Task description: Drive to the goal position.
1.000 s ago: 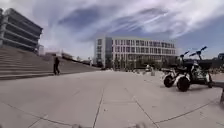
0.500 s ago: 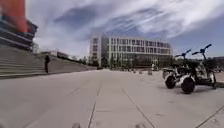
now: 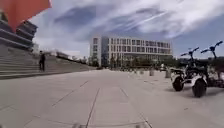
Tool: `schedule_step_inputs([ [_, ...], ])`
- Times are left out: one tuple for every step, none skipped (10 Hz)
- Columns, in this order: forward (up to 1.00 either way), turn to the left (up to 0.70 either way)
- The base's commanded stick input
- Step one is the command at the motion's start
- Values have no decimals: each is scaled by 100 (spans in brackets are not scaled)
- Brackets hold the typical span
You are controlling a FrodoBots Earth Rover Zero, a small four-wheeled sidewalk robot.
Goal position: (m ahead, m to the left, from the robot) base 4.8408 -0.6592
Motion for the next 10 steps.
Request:
schedule_step_inputs([
  [70, 0],
  [70, 0],
  [70, 0],
  [70, 0],
  [70, 0],
  [70, 0],
  [70, 0],
  [70, 0],
  [70, 0],
  [70, 0],
])
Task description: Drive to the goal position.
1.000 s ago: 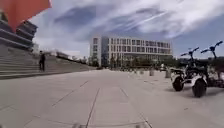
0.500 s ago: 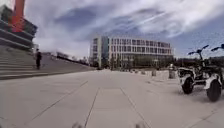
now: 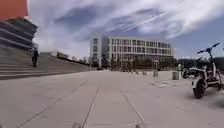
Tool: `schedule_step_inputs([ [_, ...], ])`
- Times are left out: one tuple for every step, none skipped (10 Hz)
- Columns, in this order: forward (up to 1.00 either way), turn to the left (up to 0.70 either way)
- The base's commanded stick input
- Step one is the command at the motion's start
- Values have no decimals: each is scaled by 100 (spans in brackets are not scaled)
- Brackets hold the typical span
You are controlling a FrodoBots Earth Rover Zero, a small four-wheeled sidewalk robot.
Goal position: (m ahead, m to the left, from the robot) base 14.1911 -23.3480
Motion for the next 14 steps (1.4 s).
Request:
schedule_step_inputs([
  [70, 0],
  [70, 0],
  [70, 0],
  [70, 0],
  [70, 0],
  [70, 0],
  [70, 0],
  [70, 0],
  [70, 0],
  [70, 0],
  [70, 0],
  [70, 0],
  [70, 0],
  [70, 0],
])
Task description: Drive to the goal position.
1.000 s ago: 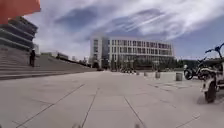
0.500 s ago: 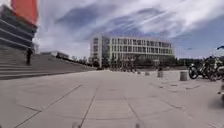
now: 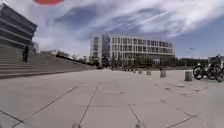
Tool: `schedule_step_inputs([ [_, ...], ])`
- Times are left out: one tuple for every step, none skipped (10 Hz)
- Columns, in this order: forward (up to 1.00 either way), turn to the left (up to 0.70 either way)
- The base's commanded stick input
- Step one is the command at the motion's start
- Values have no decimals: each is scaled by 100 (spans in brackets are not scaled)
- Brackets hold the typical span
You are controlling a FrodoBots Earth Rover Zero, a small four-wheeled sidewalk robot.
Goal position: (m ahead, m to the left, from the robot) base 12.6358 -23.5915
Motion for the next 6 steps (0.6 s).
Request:
schedule_step_inputs([
  [70, 0],
  [70, 0],
  [70, 0],
  [70, 0],
  [70, 0],
  [70, 0],
])
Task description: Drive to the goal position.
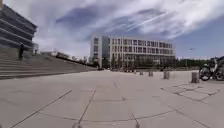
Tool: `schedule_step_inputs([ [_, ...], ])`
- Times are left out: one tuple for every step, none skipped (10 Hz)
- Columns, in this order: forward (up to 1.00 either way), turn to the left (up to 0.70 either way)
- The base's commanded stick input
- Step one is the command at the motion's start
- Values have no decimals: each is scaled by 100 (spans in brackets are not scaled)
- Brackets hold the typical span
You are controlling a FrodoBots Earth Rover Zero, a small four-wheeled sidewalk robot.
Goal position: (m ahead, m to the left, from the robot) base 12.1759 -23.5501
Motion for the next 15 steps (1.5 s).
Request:
schedule_step_inputs([
  [70, 0],
  [70, 0],
  [70, 0],
  [70, 0],
  [70, 0],
  [70, 0],
  [70, 0],
  [70, -5],
  [70, -10],
  [70, -14],
  [70, -14],
  [70, -14],
  [70, -4],
  [70, 0],
  [70, 0],
])
